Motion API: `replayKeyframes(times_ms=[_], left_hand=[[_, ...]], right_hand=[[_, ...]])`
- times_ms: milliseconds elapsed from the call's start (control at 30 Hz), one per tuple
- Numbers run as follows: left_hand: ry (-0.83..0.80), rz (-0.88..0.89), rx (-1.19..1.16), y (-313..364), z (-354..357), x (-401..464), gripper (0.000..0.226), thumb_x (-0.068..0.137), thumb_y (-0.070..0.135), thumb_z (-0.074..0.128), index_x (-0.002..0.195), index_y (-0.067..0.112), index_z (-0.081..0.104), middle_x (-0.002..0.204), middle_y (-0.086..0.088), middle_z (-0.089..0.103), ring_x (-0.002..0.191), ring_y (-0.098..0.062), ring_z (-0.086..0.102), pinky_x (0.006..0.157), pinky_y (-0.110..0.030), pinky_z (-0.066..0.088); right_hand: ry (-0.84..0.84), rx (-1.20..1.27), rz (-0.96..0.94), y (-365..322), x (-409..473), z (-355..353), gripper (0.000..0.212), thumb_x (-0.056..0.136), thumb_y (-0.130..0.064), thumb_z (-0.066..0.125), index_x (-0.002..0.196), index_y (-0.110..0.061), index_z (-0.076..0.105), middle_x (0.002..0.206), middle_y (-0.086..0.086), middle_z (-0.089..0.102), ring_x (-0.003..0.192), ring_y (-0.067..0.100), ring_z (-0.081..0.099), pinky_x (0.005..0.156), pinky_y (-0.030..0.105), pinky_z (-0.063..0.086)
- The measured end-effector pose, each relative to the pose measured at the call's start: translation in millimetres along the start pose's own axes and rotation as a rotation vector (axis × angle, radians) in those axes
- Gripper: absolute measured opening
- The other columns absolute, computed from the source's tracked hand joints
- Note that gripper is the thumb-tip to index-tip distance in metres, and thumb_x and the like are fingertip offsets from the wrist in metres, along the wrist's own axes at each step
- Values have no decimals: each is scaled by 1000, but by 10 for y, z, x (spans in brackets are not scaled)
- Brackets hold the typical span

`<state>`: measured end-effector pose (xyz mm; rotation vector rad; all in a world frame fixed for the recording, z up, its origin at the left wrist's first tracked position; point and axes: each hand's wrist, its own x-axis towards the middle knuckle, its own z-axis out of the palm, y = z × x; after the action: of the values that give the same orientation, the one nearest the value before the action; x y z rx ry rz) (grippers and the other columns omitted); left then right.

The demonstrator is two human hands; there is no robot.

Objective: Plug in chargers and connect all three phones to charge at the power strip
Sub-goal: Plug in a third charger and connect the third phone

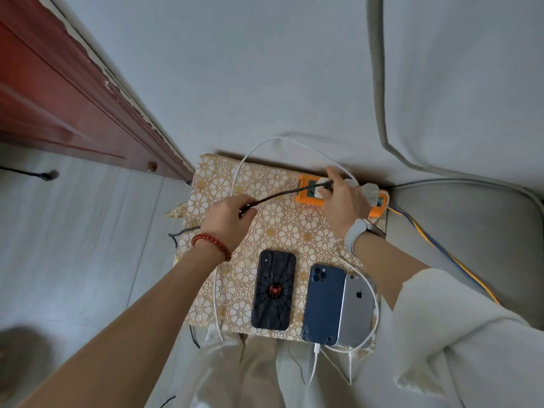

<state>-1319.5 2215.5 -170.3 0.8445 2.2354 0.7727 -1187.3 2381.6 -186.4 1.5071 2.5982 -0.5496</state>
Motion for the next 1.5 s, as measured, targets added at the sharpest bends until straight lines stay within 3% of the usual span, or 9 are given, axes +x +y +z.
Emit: replayKeyframes(times_ms=[300,467,567,667,833,933,1200,1367,1500], left_hand=[[-19,-58,158,-667,-143,-424,14,83,16,60,93,9,67,94,-8,70,90,-25,63,86,-38,48],[-138,-170,283,-857,-323,-491,16,90,18,48,96,12,61,92,-11,65,89,-31,59,83,-40,45],[-134,-229,141,-772,-513,-477,15,90,22,48,84,15,60,81,-6,67,75,-25,62,67,-29,46],[-195,-333,-266,-570,-786,-507,15,88,16,52,75,16,59,79,-10,68,68,-23,70,66,-33,58],[-353,-431,-785,-181,-1117,-616,13,90,13,50,81,9,58,64,0,69,61,-21,71,55,-27,58],[-325,-421,-994,-50,-1194,-631,17,92,13,46,80,7,56,59,3,69,61,-19,71,53,-25,58],[-354,-430,-1022,-345,-1045,-1021,33,94,31,37,86,11,62,76,-1,74,78,-17,69,71,-26,57],[-500,-588,-1083,-531,-723,-1477,26,93,24,41,88,10,61,68,2,71,77,-19,67,77,-29,53],[-402,-487,-738,-439,-773,-1414,12,88,14,52,93,9,62,66,5,70,67,-10,68,64,-20,50]], right_hand=[[-18,84,133,-30,-16,13,38,93,-15,42,129,-26,51,119,10,62,105,31,57,61,31,39],[-170,168,227,-186,-35,-33,40,89,-5,41,129,1,38,126,22,53,109,39,54,71,37,42],[-94,402,280,-400,-398,-64,48,90,-3,39,136,-2,28,117,18,57,102,36,57,68,35,40],[-48,604,239,-560,-1009,-48,51,93,-6,37,142,-11,24,140,13,43,127,27,44,102,39,42],[-722,793,-14,-1075,-1892,14,68,85,2,42,142,-29,22,152,-9,22,132,-1,31,111,28,26],[-872,825,-117,-1395,-2141,64,39,90,-8,45,129,-14,43,141,-1,44,115,-8,48,101,21,33],[-705,1098,13,-1422,-2208,-182,8,93,-10,44,91,-12,51,81,10,69,79,19,69,80,27,57],[-429,998,57,-1268,-2194,-165,9,91,-3,45,93,-9,52,79,4,61,77,18,62,74,26,56],[-279,1158,454,-1208,-2301,-24,21,89,3,39,90,-11,54,76,3,57,64,12,52,54,13,47]])
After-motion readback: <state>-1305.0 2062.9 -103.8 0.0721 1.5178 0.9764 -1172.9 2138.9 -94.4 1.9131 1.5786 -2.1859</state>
